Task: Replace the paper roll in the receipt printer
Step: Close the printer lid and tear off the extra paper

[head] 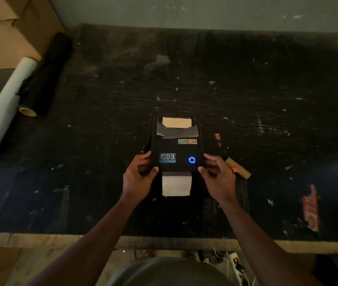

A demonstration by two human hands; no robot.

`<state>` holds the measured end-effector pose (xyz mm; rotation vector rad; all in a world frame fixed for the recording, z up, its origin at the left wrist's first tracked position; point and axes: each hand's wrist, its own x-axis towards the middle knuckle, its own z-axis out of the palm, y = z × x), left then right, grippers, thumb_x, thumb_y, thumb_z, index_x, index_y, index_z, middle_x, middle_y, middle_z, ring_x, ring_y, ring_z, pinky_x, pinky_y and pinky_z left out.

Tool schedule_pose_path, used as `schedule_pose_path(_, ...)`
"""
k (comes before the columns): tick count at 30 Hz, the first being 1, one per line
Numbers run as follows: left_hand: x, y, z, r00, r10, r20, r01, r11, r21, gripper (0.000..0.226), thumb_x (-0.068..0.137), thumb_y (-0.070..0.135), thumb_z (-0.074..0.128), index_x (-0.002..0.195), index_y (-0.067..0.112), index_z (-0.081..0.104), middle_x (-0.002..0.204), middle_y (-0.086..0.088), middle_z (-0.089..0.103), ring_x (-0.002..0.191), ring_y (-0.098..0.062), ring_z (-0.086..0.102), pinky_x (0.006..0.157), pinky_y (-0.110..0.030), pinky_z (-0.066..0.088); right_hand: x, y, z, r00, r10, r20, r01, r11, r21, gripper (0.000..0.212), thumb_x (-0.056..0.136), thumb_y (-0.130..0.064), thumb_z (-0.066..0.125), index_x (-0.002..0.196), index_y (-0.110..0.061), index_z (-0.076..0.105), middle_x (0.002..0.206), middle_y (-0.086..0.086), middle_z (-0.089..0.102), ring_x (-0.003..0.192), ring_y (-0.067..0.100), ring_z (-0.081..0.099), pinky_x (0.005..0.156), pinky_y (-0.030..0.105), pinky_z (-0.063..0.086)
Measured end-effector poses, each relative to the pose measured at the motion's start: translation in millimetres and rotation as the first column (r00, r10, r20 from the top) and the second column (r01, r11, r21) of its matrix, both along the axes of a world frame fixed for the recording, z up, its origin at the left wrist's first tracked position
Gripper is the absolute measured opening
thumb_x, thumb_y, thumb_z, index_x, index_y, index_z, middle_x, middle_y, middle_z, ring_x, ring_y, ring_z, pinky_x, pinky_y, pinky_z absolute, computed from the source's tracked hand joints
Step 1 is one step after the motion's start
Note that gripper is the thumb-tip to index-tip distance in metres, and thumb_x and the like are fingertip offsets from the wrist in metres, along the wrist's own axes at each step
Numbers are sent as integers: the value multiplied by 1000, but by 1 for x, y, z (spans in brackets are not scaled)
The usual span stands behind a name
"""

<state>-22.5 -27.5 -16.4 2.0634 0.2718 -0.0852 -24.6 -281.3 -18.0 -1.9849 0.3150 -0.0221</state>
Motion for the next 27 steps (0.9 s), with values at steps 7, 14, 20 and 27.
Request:
schedule_pose_path(7, 0, -1, -1, 1000, 11, 9, -11, 1000, -14, 56, 87, 15, 80, 138, 26, 58, 120, 14, 66, 106, 5, 62, 86, -3, 46, 0, 0, 0, 1000, 0, 6, 0, 1000, 12, 48, 88, -9, 79, 133, -22, 66, 127, -3, 72, 112, 5, 69, 79, 2, 51)
schedule_pose_path(14, 1, 0, -2, 1000, 16, -4, -16, 1000, -18, 56, 87, 17, 80, 137, 31, 57, 122, 14, 68, 103, 10, 62, 79, 2, 43, 0, 1, 1, 1000, 2, 14, -2, 1000, 5, 48, 88, -7, 79, 132, -20, 66, 126, -1, 72, 110, 2, 68, 80, 1, 50)
schedule_pose_path(20, 0, 0, -4, 1000, 21, -6, -22, 999, -46, 57, 87, 17, 80, 138, 32, 57, 123, 11, 70, 110, 1, 64, 76, 3, 44, 1, 1, 1, 1000, 3, 12, -3, 1000, 3, 48, 88, -7, 79, 133, -21, 66, 128, -2, 71, 113, 6, 68, 79, -1, 49)
schedule_pose_path(27, 1, -1, -7, 1000, 18, -9, -18, 997, -81, 57, 90, 16, 77, 141, 32, 56, 134, 4, 68, 114, -7, 68, 88, -11, 52, -1, 2, 3, 1000, -6, 24, 6, 1000, -2, 46, 88, -6, 78, 130, -20, 67, 128, -3, 71, 110, 3, 68, 81, 2, 51)
